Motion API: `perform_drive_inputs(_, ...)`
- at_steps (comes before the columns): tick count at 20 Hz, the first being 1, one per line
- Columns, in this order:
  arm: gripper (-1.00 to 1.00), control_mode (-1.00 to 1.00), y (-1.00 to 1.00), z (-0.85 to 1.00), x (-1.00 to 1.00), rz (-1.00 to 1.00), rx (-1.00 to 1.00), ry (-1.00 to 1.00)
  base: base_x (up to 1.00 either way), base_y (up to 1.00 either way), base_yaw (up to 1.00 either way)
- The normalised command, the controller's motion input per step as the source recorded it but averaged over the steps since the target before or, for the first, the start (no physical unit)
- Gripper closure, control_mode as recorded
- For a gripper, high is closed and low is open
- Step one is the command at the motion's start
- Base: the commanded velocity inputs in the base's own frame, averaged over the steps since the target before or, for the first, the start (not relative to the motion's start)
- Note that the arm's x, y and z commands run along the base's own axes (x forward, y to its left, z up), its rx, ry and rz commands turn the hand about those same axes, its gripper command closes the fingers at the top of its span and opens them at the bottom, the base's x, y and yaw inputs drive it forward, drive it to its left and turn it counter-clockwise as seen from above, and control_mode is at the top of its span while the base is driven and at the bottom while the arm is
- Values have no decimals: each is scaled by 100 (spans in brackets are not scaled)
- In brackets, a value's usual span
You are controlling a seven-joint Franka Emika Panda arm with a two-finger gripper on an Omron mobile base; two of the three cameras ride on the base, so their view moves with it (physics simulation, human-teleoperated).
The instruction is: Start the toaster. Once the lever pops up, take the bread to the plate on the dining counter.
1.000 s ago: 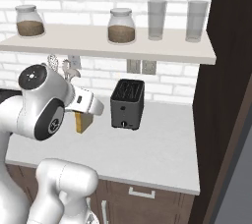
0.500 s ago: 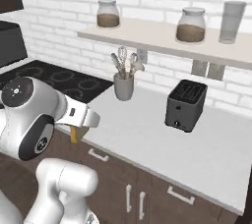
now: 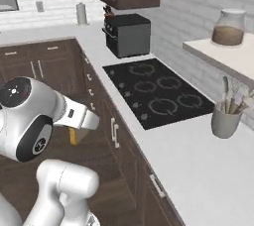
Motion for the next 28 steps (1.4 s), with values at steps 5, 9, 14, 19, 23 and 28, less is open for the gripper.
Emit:
perform_drive_inputs(5, 100, 100, 0, 0, 0, 0, 0, 0, -16, 5, 100)
perform_drive_inputs(9, 100, 100, 0, 0, 0, 0, 0, 0, -16, 4, 100)
perform_drive_inputs(14, 100, 100, 0, 0, 0, 0, 0, 0, -18, 4, 100)
perform_drive_inputs(19, 100, 100, 0, 0, 0, 0, 0, 0, -19, 4, 100)
perform_drive_inputs(23, 100, 100, 0, 0, 0, 0, 0, 0, -19, 3, 100)
perform_drive_inputs(28, 100, 100, 0, 0, 0, 0, 0, 0, -16, 9, 100)
